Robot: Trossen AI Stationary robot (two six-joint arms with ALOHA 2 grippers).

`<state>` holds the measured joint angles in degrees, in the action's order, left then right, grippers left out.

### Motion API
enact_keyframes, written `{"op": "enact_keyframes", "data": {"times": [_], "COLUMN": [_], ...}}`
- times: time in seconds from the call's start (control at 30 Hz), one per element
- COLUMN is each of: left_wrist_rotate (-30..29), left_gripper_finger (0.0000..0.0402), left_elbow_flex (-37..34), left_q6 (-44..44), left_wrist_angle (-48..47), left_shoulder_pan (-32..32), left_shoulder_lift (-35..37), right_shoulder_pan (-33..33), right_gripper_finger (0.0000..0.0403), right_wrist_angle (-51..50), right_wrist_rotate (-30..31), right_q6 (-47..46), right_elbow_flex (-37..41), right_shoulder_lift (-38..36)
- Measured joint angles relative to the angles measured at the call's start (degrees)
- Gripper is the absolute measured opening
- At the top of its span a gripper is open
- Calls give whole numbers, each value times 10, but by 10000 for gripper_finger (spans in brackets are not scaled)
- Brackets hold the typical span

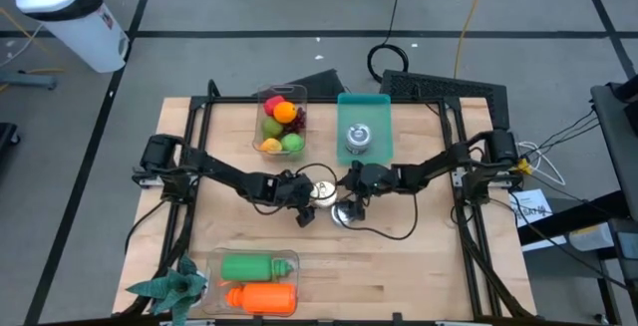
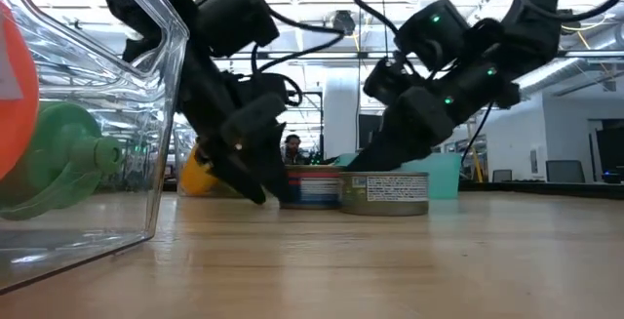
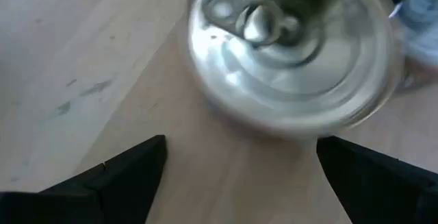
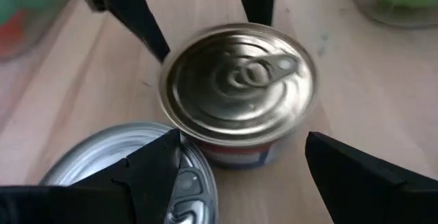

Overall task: Pick & Place Food Item
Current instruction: Put the blue pink tuna can into the light blue bin

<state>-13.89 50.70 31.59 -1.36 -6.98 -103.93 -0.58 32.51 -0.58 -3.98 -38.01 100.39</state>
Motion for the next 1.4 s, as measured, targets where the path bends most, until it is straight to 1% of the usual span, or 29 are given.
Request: {"op": "enact_keyframes", "data": {"times": [0.13,0.33,0.43,0.53,0.7,0.93,1.07,1.4], "left_wrist_rotate": [4,6,12,23,38,34,35,33], "left_gripper_finger": [390,390,390,390,390,390,391,391], "left_elbow_flex": [2,0,-1,-1,-1,-1,-1,-1], "left_q6": [-21,-47,-57,-58,-59,-72,-88,-103], "left_wrist_angle": [50,103,122,129,144,163,176,182], "left_shoulder_pan": [9,12,12,13,12,12,12,11], "left_shoulder_lift": [-28,-37,-37,-37,-37,-39,-39,-40], "right_shoulder_pan": [-3,2,8,12,18,18,20,20], "right_gripper_finger": [297,297,297,297,297,297,297,297], "right_wrist_angle": [0,23,32,44,60,68,82,33], "right_wrist_rotate": [-38,-38,-39,-55,-66,-72,-98,-112], "right_q6": [-14,-15,-11,-11,-9,-11,-13,-12], "right_elbow_flex": [-18,-27,-25,-24,-25,-25,-27,-58], "right_shoulder_lift": [21,26,16,8,0,-4,-4,-5]}}
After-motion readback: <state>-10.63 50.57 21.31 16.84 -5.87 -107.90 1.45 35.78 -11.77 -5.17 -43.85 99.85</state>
